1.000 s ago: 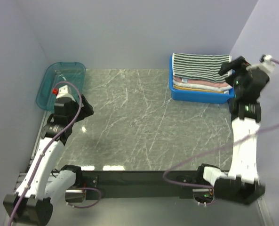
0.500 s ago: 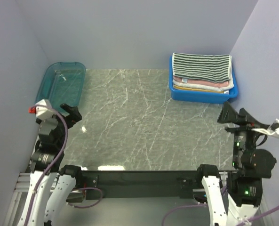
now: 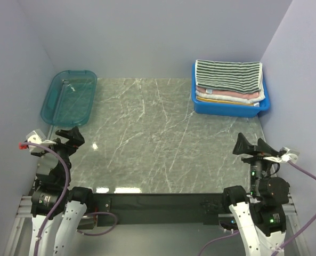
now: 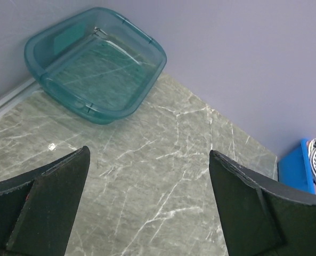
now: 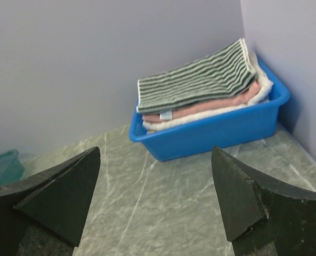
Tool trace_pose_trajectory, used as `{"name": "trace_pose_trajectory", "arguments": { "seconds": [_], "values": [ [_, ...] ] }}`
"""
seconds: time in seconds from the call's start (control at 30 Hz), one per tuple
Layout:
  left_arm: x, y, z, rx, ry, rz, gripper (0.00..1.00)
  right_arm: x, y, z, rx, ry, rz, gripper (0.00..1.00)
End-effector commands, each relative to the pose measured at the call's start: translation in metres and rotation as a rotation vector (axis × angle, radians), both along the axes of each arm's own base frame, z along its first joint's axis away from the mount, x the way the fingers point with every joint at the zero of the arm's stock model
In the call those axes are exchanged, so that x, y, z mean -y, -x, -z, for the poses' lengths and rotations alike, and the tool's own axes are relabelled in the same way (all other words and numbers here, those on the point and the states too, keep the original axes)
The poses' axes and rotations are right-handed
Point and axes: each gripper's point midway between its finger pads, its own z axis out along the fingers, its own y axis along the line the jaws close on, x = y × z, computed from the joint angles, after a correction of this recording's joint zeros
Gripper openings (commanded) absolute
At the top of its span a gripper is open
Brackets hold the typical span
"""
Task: Fold and stack the towels
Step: Neatly place the folded towel into the bin
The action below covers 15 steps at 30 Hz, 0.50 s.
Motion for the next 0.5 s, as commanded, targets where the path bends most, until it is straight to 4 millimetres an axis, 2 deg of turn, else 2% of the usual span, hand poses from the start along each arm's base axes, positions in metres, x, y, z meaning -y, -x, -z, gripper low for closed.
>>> {"name": "trace_pose_trajectory", "arguments": {
  "seconds": [0.0, 0.47],
  "values": [
    [-0.0075, 0.0034, -0.0002, 0.011, 0.015, -0.046, 0.99, 0.0032, 0.0167, -0.0107, 0.137, -0.005, 0.0, 0.91],
    [-0.0117, 0.0006, -0.0001, 0.012, 0.007, -0.071, 1.0, -0.0065, 0.0244, -0.0129, 0.193, 0.003, -0.069, 0.91]
  ]
}}
